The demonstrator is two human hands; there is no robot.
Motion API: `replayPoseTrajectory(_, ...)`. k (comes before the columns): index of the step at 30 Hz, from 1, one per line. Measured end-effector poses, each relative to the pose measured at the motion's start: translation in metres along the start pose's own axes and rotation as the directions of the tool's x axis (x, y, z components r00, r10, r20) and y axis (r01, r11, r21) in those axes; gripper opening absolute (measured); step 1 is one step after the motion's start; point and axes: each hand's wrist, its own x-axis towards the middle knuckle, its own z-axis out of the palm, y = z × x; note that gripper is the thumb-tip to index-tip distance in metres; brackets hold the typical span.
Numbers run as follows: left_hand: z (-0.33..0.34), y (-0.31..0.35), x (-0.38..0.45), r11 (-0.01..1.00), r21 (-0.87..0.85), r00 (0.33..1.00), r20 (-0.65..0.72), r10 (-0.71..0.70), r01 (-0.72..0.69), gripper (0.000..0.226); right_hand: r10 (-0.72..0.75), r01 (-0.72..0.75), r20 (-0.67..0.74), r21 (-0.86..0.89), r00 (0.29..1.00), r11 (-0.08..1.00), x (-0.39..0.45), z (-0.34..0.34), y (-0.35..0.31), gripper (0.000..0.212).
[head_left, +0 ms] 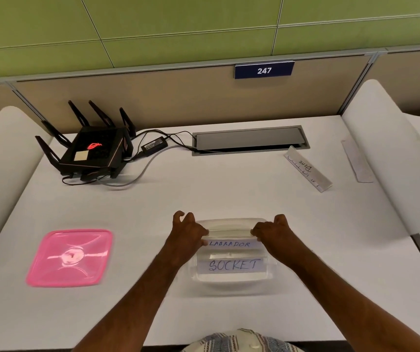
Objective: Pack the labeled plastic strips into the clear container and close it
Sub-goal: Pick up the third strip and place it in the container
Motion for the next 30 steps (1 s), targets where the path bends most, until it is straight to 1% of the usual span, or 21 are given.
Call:
replayPoseTrajectory(2,0.0,0.0,0.003,1.0,0.015,0.999,0.05,-0.006,0.005,0.033,-0.003,0.005,0.053,-0.042,0.999,0.999,0.002,0.002,-0.002,0.046)
replayPoseTrajectory(4,0.0,0.002,0.006,0.998,0.068,0.997,0.079,-0.004,-0.001,0.027,-0.018,0.023,0.075,-0.063,0.997,0.998,0.003,0.004,-0.002,0.049)
replayPoseTrajectory(9,0.0,0.005,0.01,0.989,0.148,0.992,0.12,-0.028,0.01,0.015,-0.024,0.026,0.034,-0.057,0.999,0.998,0.008,0.007,0.0,0.044)
replayPoseTrajectory(12,0.0,0.006,0.013,0.983,0.185,0.987,0.153,-0.038,0.009,0.006,-0.001,0.003,0.046,-0.057,0.999,0.998,0.011,0.004,-0.002,0.045)
replayPoseTrajectory(14,0.0,0.006,0.013,0.978,0.21,0.983,0.175,-0.045,0.007,0.007,0.003,-0.002,0.015,-0.099,1.0,0.995,0.013,0.001,-0.003,0.044)
replayPoseTrajectory(16,0.001,0.007,0.015,0.972,0.236,0.983,0.178,-0.043,0.0,0.008,-0.007,0.004,-0.031,-0.098,0.999,0.995,0.015,0.0,-0.002,0.044)
replayPoseTrajectory(20,0.0,0.007,0.018,0.97,0.244,0.983,0.178,-0.041,-0.004,0.01,-0.014,0.01,-0.045,-0.093,0.999,0.996,0.018,0.001,-0.001,0.046)
replayPoseTrajectory(25,0.002,0.011,0.019,0.98,0.195,0.995,0.091,-0.044,0.026,0.007,-0.013,0.012,-0.109,-0.005,0.994,1.0,0.013,0.002,0.001,0.043)
replayPoseTrajectory(27,0.001,0.014,0.022,0.989,0.147,0.999,0.027,-0.04,0.036,0.014,0.021,-0.012,-0.147,0.063,0.989,0.998,0.012,-0.001,0.0,0.034)
replayPoseTrajectory(30,-0.003,0.02,0.027,0.999,0.02,0.99,-0.137,-0.026,0.029,0.018,0.141,-0.083,-0.24,0.236,0.96,0.968,0.011,-0.009,-0.003,0.018)
